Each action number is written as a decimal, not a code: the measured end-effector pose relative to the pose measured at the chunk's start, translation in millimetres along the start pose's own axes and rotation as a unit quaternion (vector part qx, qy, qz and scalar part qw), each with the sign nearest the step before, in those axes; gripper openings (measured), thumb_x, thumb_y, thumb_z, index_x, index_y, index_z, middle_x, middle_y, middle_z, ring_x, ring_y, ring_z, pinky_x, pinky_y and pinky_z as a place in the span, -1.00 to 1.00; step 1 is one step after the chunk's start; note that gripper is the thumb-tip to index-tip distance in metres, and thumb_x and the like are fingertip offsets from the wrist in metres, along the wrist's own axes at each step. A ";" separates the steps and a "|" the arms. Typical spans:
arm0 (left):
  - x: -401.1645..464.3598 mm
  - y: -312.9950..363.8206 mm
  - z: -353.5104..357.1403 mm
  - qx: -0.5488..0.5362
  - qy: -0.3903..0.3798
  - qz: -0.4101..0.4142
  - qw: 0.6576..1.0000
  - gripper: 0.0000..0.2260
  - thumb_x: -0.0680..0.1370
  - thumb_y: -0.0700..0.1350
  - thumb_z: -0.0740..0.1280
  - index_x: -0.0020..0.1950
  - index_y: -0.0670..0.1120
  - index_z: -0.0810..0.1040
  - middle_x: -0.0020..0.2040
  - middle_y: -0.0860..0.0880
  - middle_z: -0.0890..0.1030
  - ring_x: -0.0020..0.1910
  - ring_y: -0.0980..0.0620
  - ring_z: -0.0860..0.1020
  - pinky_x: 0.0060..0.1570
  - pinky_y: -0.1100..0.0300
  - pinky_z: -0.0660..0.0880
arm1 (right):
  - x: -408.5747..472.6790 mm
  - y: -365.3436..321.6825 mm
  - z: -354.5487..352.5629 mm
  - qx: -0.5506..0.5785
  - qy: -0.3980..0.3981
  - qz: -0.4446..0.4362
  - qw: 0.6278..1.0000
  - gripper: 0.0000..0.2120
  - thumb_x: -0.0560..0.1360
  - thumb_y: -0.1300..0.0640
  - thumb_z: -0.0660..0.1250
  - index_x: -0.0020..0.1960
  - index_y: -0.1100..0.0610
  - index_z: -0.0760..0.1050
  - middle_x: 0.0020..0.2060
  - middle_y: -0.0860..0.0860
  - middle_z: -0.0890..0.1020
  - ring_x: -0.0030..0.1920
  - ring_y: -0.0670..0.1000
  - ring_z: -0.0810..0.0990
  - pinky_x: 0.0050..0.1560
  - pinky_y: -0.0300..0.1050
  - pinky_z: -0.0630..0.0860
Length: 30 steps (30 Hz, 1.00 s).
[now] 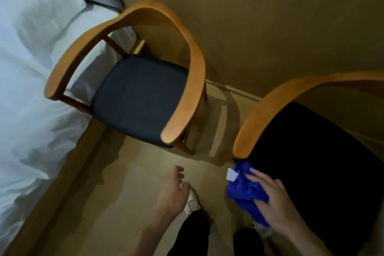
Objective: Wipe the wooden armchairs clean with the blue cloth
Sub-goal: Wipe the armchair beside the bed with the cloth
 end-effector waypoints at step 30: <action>49.5 16.8 -168.4 -0.432 0.178 0.013 0.884 -0.28 0.50 -0.02 0.42 0.55 0.03 0.11 0.53 0.09 0.14 0.45 0.18 0.18 0.46 0.06 0.20 | 123.2 -298.8 -84.5 0.543 -0.133 -0.130 0.819 -0.70 0.41 0.31 0.46 0.07 0.07 0.51 0.07 0.15 0.65 0.15 0.17 0.63 0.07 -0.06 0.60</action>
Point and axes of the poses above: each hand's wrist, its own x-axis towards the middle knuckle, its own z-axis out of the palm, y = z × x, the point moved 2 cm from there along x, towards the middle knuckle
